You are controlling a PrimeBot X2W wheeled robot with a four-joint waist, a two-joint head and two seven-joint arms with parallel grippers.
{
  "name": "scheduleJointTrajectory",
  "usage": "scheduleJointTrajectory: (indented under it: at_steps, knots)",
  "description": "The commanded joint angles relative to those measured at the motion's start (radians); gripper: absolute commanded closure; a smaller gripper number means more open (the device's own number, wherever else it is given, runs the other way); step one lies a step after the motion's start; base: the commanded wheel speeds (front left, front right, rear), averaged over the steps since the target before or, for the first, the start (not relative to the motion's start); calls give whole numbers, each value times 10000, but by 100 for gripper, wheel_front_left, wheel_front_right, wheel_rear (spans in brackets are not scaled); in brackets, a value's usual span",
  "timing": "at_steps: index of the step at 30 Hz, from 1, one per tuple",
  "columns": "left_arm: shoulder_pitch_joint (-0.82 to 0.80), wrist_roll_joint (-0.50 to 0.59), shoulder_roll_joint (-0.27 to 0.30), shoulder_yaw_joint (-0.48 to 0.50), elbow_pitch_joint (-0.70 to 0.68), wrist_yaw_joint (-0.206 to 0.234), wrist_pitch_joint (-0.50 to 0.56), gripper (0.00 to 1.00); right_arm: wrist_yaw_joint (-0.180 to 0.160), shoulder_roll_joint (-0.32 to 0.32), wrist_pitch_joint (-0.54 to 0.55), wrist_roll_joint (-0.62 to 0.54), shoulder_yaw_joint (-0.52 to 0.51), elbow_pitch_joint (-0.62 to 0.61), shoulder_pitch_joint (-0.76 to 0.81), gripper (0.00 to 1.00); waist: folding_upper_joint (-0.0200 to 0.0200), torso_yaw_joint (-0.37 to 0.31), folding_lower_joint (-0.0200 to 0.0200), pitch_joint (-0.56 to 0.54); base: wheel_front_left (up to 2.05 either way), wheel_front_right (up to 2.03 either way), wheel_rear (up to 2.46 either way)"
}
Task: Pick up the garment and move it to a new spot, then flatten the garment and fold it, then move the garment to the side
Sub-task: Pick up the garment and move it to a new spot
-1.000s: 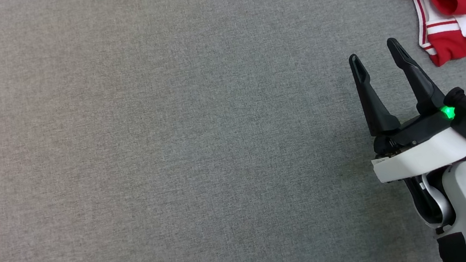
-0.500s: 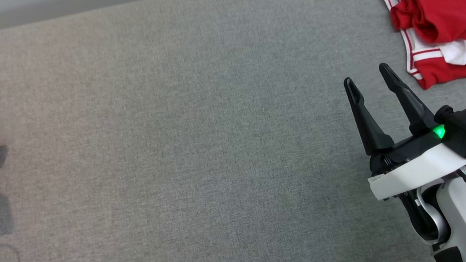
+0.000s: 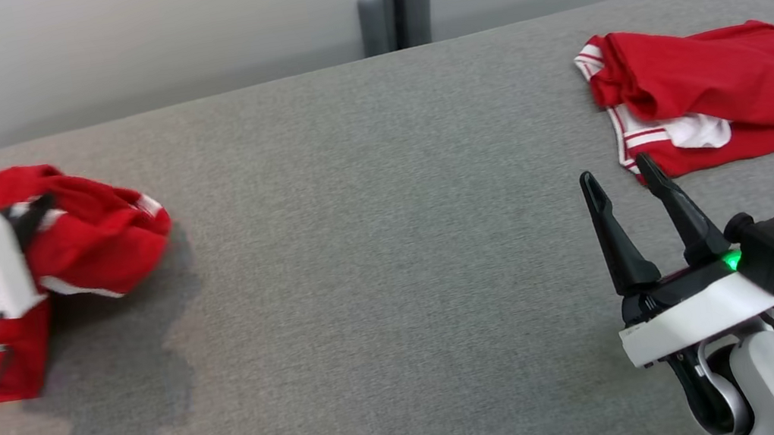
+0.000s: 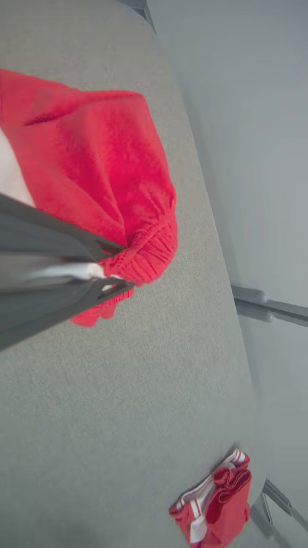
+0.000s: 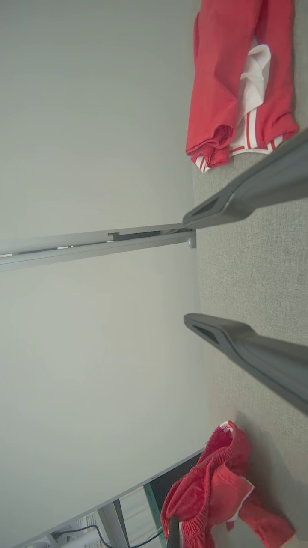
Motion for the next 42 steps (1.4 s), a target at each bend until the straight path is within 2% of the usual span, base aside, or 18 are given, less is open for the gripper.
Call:
scheduleJointTrajectory:
  at_steps: [1,8,9,13,14,15,21,24,31,32,33,34,39,42]
  knots:
    - [94,74,-192,-50,-215,115,-147,100,5,-25,-39,55,-68,37,140,0,0,-171,0,-108,0,0,0]
    - [593,318,-1597,-519,-1088,659,-934,100,5,-26,-39,93,-224,62,280,0,0,-637,0,-135,0,0,0]
    - [712,391,-2061,-722,-1212,748,-1138,100,5,-39,-39,82,-239,73,276,0,0,-772,0,-108,0,0,0]
    - [771,609,-2928,-1100,-1131,788,-1598,100,5,-63,-40,105,-169,123,201,0,0,-1046,0,-34,0,0,0]
    - [771,609,-2928,-1100,-1131,788,-1598,100,5,-63,-40,105,-169,123,201,0,0,-1046,0,-34,0,0,0]
    - [726,666,-3168,-1172,-1084,798,-1758,100,5,-62,-40,117,-135,132,179,0,0,-1117,0,-15,0,0,0]
    - [346,890,-4422,-1484,-726,667,-2591,100,5,-47,-39,142,-15,159,98,0,0,-1503,0,185,0,0,0]
    - [291,971,-4905,-1698,-202,621,-2801,100,5,-35,-40,192,91,197,88,0,0,-1662,0,298,0,0,0]
    - [183,1046,-5765,-2234,1441,188,-3326,100,5,-10,-39,242,226,351,-72,0,0,-1858,0,473,0,0,0]
    - [169,1008,-5827,-2298,1630,149,-3387,67,5,-11,-39,258,235,377,-88,0,0,-1873,0,474,0,0,0]
    - [160,995,-5881,-2370,1803,99,-3410,43,5,-9,-39,269,228,400,-92,0,0,-1872,0,467,0,0,0]
    - [129,974,-5926,-2433,1948,68,-3440,0,5,-9,-39,278,210,423,-87,0,0,-1853,0,454,0,0,0]
    - [-161,999,-5923,-2668,2295,-57,-3892,0,5,-10,-39,189,73,535,25,0,0,-1506,0,249,0,0,0]
    - [-219,991,-5699,-2683,2132,-60,-4193,0,5,-33,-40,171,-6,528,10,0,0,-1299,0,145,0,0,0]
